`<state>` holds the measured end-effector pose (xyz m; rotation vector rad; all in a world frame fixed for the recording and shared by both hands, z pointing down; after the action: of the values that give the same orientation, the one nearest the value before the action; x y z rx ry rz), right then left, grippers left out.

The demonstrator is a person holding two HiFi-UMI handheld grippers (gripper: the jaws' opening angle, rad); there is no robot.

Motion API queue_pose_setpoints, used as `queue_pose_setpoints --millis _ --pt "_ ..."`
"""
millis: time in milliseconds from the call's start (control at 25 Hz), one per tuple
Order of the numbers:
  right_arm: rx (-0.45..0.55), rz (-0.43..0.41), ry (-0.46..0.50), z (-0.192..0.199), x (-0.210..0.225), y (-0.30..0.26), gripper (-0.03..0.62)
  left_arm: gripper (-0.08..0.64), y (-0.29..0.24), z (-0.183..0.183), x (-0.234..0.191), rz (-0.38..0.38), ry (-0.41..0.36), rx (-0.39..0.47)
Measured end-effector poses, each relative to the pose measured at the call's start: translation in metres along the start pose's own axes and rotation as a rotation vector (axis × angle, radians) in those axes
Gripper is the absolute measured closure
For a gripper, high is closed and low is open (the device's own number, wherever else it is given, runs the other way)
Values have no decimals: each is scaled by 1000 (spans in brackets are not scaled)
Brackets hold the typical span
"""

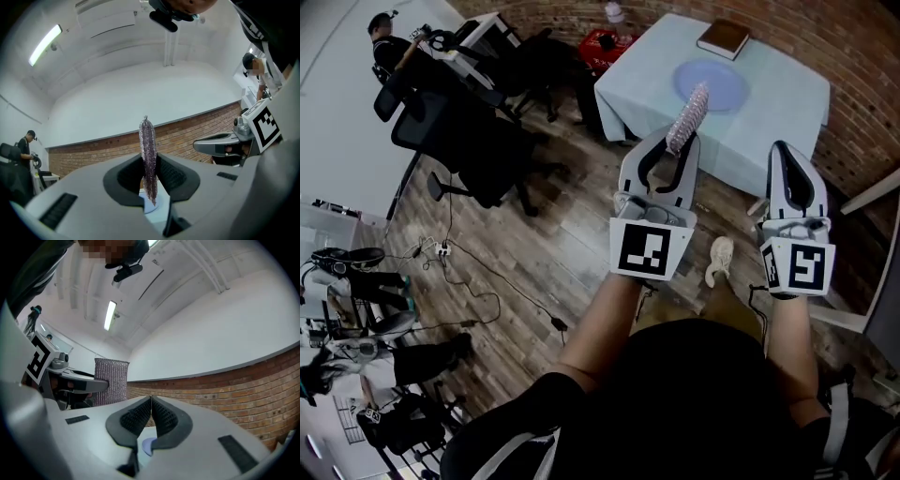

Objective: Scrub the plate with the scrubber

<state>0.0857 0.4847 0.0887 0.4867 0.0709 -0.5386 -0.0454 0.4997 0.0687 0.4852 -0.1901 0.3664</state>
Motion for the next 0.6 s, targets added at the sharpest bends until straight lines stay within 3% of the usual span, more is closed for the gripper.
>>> queue_pose_setpoints --millis 600 --pt "-38 -42 -65 74 91 -101 557 479 -128 75 -17 -10 -10 -76"
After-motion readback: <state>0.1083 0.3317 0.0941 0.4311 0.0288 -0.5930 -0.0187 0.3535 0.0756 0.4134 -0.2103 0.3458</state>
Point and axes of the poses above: the fingertips, and each gripper's own axes: y backward along the fingers, x to its right, z out of its underside, the point moved 1 cm from there along y, backward along the fingers, and after that the axes turned 12 degrees about x, right-handed, at the moved point
